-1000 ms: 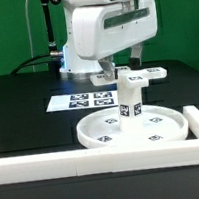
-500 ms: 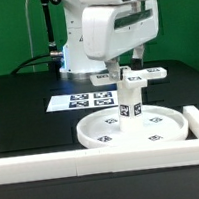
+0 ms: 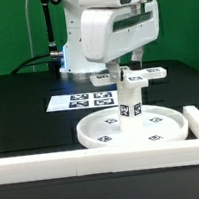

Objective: Assemble round table

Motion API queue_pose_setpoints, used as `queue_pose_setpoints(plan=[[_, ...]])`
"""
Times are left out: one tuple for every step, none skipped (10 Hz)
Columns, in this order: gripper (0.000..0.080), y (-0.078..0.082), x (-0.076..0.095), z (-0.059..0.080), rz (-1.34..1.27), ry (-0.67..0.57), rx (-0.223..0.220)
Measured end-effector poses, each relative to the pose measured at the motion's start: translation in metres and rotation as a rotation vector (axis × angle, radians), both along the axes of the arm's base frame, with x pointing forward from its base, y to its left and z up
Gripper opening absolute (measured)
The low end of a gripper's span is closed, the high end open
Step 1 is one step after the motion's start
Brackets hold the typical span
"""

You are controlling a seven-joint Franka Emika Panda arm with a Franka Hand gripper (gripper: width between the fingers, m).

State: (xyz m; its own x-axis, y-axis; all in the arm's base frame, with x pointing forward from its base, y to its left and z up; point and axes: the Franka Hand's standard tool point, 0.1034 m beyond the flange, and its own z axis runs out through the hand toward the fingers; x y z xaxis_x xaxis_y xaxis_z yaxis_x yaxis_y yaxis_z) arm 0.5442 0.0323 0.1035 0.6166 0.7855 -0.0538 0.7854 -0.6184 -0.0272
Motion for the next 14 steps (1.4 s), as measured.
queue_pose_setpoints(plan=[[0.0438,-0.0003,0.0000,0.0000,0.000,0.000,0.000],[0.0436,-0.0003,0.0000,0.0000,-0.017,0.000,-0.001],[0.0436,-0.0003,0.0000,0.0000,-0.036,-0.001,-0.002],[0.0436,-0.0014,-0.0004,-0.0001,-0.054,0.002,0.000],[0.0436,-0.0042,-0.0011,-0.0001,-0.156,0.007,0.004],[0.0436,-0.0034,-0.0012,-0.0001,-0.295,0.006,0.005],[0.0436,-0.0017,-0.0020,-0.0001,-0.473,0.005,0.010],[0.0436,-0.0002,-0.0036,-0.0006,-0.614,0.005,0.024],[0.0436,0.0004,-0.0038,-0.0004,-0.674,0.005,0.021],[0.0437,0.0004,-0.0037,-0.0004,-0.738,0.005,0.016],[0.0437,0.0005,-0.0036,-0.0003,-0.779,0.006,0.014],[0.0437,0.0009,-0.0035,-0.0002,-0.867,0.006,0.009],[0.0438,0.0014,-0.0035,-0.0002,-0.923,0.006,0.005],[0.0438,0.0019,-0.0034,-0.0001,-0.971,0.005,0.003]])
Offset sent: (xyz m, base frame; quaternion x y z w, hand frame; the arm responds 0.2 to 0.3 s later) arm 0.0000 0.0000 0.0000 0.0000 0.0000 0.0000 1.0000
